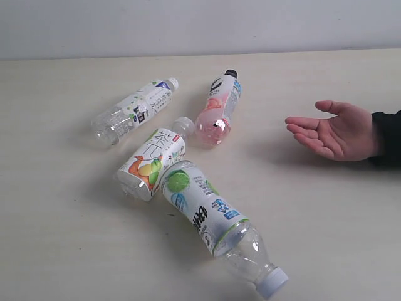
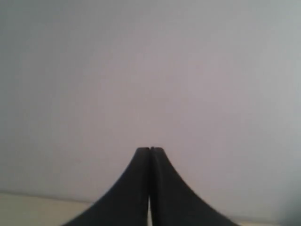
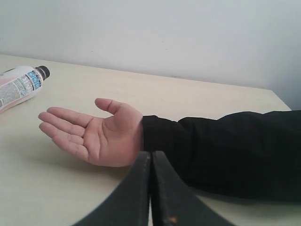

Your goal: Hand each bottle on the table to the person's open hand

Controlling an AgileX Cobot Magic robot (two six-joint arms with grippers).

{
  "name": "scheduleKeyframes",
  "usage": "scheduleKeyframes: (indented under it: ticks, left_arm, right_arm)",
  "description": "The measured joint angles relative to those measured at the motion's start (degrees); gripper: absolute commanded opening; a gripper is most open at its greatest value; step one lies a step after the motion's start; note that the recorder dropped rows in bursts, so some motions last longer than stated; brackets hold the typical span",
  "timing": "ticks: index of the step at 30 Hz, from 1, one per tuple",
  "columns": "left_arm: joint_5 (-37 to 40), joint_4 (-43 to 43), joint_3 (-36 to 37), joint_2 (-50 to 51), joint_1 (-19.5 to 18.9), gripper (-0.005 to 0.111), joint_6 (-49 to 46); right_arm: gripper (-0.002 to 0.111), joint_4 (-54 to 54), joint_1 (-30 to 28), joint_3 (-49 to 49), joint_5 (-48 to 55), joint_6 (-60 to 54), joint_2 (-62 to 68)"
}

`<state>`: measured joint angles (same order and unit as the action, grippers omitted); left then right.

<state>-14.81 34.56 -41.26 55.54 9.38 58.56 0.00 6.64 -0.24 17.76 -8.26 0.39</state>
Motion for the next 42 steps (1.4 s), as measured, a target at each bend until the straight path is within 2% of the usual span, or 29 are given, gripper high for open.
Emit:
scheduleKeyframes:
  ticks: [1,2,3,6,8,10,13,15,19,22,26,29,32,34,36,38,42]
  left_arm:
    - [0.73,11.99,-4.25,6.89,0.74,0.000,8.06]
    - [0.99,17.93,-6.44,10.54,1.24,0.000,12.35]
    - [1.18,27.75,-10.68,16.62,1.99,0.000,19.55]
    - [2.60,45.73,-21.21,28.79,2.52,0.000,27.75]
    - [10.45,57.47,-28.56,36.94,2.66,0.000,29.08]
    - [21.07,63.15,-31.70,42.08,2.66,0.000,22.01]
    - [36.08,63.90,-32.47,47.45,2.66,0.000,-0.99]
    - [40.98,55.50,-34.02,49.79,2.66,0.000,-8.91]
    - [45.25,33.46,-39.63,52.41,3.36,0.000,-23.13]
    - [51.10,13.16,-46.02,53.92,4.64,0.000,-39.40]
    - [62.63,-15.53,-55.95,56.06,6.34,0.000,-63.40]
    - [75.33,-31.75,-63.83,58.65,7.32,0.000,-74.51]
    - [82.25,-36.26,-68.82,61.32,8.72,0.000,-77.95]
    - [83.33,-37.08,-70.16,62.27,9.47,0.001,-78.56]
    - [83.89,-37.20,-70.53,63.24,10.38,0.006,-78.97]
    - [84.56,-37.29,-70.53,64.08,11.52,0.022,-79.94]
    - [84.81,-37.29,-70.66,65.55,13.57,0.073,-82.21]
  right_arm:
    - [0.000,0.00,0.00,0.00,0.00,0.00,0.00]
    - [0.000,0.00,0.00,0.00,0.00,0.00,0.00]
    - [0.000,0.00,0.00,0.00,0.00,0.00,0.00]
    - [0.000,0.00,0.00,0.00,0.00,0.00,0.00]
    - [0.000,0.00,0.00,0.00,0.00,0.00,0.00]
    - [0.000,0.00,0.00,0.00,0.00,0.00,0.00]
    - [0.000,0.00,0.00,0.00,0.00,0.00,0.00]
    - [0.000,0.00,0.00,0.00,0.00,0.00,0.00]
    - [0.000,0.00,0.00,0.00,0.00,0.00,0.00]
    - [0.000,0.00,0.00,0.00,0.00,0.00,0.00]
    - [0.000,0.00,0.00,0.00,0.00,0.00,0.00]
    - [0.000,0.00,0.00,0.00,0.00,0.00,0.00]
    - [0.000,0.00,0.00,0.00,0.00,0.00,0.00]
    - [0.000,0.00,0.00,0.00,0.00,0.00,0.00]
    - [0.000,0.00,0.00,0.00,0.00,0.00,0.00]
    - [0.000,0.00,0.00,0.00,0.00,0.00,0.00]
    - [0.000,0.00,0.00,0.00,0.00,0.00,0.00]
